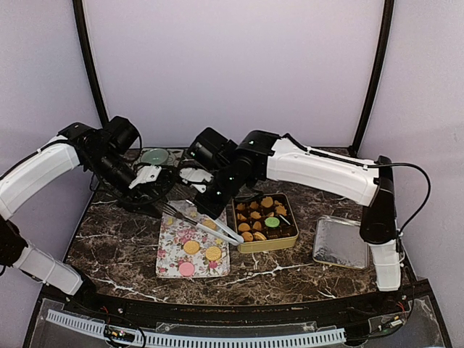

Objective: Pack the cookies
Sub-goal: Pass from the right arm to the left

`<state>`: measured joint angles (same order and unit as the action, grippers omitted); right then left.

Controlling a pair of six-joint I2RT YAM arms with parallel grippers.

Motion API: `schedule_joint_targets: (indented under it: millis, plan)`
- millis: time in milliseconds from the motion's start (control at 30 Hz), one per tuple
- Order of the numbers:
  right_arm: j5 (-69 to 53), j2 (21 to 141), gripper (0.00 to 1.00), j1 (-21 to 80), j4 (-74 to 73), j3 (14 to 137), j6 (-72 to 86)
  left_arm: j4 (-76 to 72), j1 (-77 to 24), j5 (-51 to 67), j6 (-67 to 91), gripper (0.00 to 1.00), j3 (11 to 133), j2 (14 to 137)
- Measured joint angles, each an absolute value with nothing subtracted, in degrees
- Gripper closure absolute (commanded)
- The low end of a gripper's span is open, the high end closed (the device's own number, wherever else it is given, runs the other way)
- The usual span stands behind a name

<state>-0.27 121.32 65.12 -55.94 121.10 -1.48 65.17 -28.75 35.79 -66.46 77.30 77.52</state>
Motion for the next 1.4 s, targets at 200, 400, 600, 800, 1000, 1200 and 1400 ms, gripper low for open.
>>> schedule_joint_targets:
  millis: [200, 400, 600, 800, 1000, 1200, 1400]
  plan:
    - [-0.1, 123.0, 1.00, 65.5, -57.4, 124.5, -1.5, 62.3, -29.6, 35.0, -64.7, 0.88, 77.2, 77.5]
    - [0.2, 124.7, 0.92, 65.6, -58.0, 127.4, -1.6, 62.5, -31.4, 34.9, -63.7, 1.00, 76.3, 77.5]
    - [1.5, 122.5, 0.41, 65.0, -51.7, 123.1, 0.9, 60.7, -31.4, 34.7, -59.8, 1.00, 76.2, 77.5]
    - [2.5, 103.4, 0.16, 58.3, -32.8, 98.1, 8.1, 53.7, -31.1, 35.0, -49.2, 1.00, 76.1, 77.0]
    - [3.0, 76.6, 0.00, 50.0, -6.4, 74.0, 16.3, 41.4, -25.9, 42.1, -31.9, 1.00, 76.1, 74.9]
    - [-0.5, 67.9, 0.00, 49.4, 14.9, 60.6, 24.7, 25.6, -21.3, 51.5, -12.2, 1.00, 76.1, 73.0]
    - [-6.0, 74.1, 0.00, 49.1, 27.5, 54.8, 31.0, 10.3, -21.4, 58.8, 6.7, 1.00, 75.9, 71.9]
